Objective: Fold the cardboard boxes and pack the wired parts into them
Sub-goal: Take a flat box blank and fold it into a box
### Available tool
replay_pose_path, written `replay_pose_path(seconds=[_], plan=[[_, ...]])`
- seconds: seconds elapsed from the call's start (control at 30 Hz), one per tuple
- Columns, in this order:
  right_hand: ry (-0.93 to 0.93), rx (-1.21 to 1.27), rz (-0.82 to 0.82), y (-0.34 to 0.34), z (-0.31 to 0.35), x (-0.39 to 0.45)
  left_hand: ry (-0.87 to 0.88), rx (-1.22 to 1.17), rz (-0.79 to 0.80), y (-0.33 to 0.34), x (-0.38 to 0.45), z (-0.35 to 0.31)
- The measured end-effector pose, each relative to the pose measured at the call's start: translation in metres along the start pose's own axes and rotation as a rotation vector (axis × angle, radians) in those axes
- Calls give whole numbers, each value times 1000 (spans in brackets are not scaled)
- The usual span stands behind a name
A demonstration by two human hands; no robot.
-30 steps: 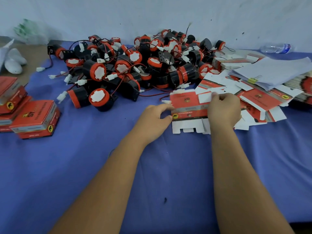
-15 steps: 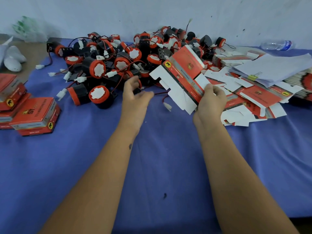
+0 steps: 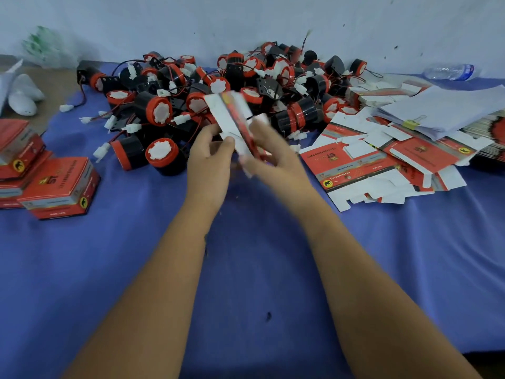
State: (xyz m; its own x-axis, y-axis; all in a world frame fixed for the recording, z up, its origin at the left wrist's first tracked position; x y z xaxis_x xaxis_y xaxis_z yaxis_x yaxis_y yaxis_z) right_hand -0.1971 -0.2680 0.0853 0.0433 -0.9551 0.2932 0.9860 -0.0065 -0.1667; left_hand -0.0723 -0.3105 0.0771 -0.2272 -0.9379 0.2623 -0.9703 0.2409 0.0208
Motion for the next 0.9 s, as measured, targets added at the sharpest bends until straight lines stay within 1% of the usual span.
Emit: replay_pose_path(seconds=[0.03,0.07,0.1,0.23,0.3,0.37,0.47,0.57,0.63,0.73,0.77,0.83,0.9], plan=[[0,-145,62,9,-2,0,-40,-80,10,-1,1,2],[0,-240,100,16,-5,0,-79,-150,28,-1,2,5],[-1,-283,104,19,-6,0,-121,-212,48,-2,3,8],[5,-308,54,16,-5,-2,-256,-375,67,-4,5,20],[4,-276,31,14,-4,-2,-264,-402,82,-5,5,22],[-18,-240,-37,12,-2,-2,-253,-361,98,-4,5,19],[-9,-308,-170,5,-3,-2,-185,-170,97,-2,4,16],[9,-349,-220,0,-4,-2,-110,-58,113,0,2,12],[13,-289,-250,-3,-2,-3,-96,-57,78,-1,2,11],[-26,-238,-314,-8,5,-5,-31,-149,-43,-8,4,7],[-55,-232,-321,-8,8,-6,26,-167,-45,-10,4,4],[-108,-220,-323,-7,14,-8,140,-148,0,-12,4,-4],[-164,-240,-310,-3,19,-10,201,-89,34,-12,4,-7]])
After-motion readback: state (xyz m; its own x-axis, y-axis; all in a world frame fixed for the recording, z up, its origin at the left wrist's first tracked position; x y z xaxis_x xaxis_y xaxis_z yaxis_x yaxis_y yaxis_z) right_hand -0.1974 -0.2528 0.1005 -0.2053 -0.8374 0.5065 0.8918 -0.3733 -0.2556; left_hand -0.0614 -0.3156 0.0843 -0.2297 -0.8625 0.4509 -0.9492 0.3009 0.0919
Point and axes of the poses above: each hand's wrist, its own x-axis towards the middle knuckle, its own y-axis out of the palm, z = x × y, the point moved 5 cm from there along x, towards the middle knuckle, and after that the axes turned 9 degrees about z, right-handed, at the moved point
